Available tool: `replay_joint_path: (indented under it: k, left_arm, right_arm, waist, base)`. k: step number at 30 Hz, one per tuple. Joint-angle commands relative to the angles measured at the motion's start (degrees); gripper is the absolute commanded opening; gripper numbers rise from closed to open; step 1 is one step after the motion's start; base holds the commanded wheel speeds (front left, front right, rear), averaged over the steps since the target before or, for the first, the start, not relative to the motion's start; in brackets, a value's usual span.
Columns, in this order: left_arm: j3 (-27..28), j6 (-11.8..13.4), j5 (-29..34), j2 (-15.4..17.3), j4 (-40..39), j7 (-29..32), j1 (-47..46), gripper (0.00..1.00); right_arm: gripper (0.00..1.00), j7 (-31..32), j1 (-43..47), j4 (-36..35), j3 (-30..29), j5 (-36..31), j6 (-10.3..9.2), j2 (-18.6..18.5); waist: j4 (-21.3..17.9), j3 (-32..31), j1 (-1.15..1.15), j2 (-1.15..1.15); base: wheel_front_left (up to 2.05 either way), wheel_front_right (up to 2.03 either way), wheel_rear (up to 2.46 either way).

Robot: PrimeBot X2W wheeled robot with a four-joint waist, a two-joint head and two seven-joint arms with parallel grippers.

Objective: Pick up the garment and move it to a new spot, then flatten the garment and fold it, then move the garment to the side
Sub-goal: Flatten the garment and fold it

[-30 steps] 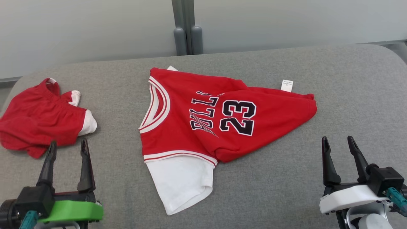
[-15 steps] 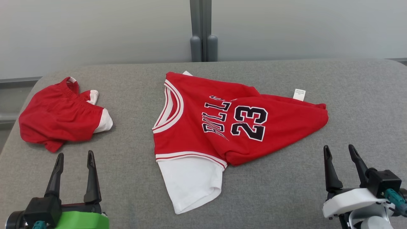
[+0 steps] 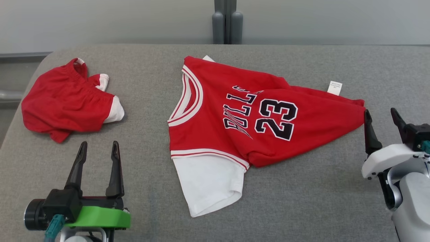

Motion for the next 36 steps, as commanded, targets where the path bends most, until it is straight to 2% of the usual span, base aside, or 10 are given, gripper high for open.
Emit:
replay_joint_path:
  k: [1,10,19,20,22,27,36]
  left_arm:
    - [-0.5,-0.2,0.1,-0.2,0.2,0.0,-1.5,1.0]
    - [-3.3,-0.7,-0.4,-0.5,0.8,0.0,-5.2,1.0]
    - [-3.8,-0.7,-0.7,-0.7,1.3,0.0,-6.2,1.0]
    - [-3.8,-0.7,-0.6,-0.7,1.3,0.0,-6.2,1.0]
    - [-3.7,-0.7,-0.5,-0.7,1.3,0.0,-6.2,1.0]
    - [-3.2,-0.7,-0.3,-0.7,1.6,0.0,-5.8,1.0]
    - [-2.2,-0.8,-0.3,-0.7,2.3,0.0,-3.1,1.0]
  right_arm:
    - [1.0,-0.2,-2.1,2.1,-0.3,-0.1,-0.1,-0.9]
    - [1.0,-0.2,-10.1,16.8,-2.1,1.5,-0.1,-3.0]
    - [1.0,-0.2,-13.5,26.6,-4.3,3.6,-0.1,-2.5]
    - [0.94,-0.1,-13.7,28.1,-4.5,4.2,-0.1,-2.2]
    - [0.0,0.0,-14.4,29.4,-4.3,4.8,-0.1,-2.1]
    - [0.0,-0.1,-13.7,25.0,-4.8,6.9,-0.11,-2.7]
    - [0.0,-0.1,-3.3,8.0,-7.9,8.4,-0.11,-3.7]
  waist:
    - [2.1,2.8,0.0,0.0]
    - [6.2,7.6,0.0,0.0]
    - [7.9,8.9,0.0,0.0]
    - [8.0,9.0,0.0,0.0]
    - [8.0,8.9,0.0,0.0]
    - [7.2,8.1,0.0,0.0]
    - [5.1,3.0,0.0,0.0]
  base:
    - [0.0,0.0,0.0]
    - [0.0,0.0,0.0]
    - [0.0,0.0,0.0]
    - [0.0,0.0,0.0]
    - [0.0,0.0,0.0]
    - [0.0,0.0,0.0]
    - [0.0,0.0,0.0]
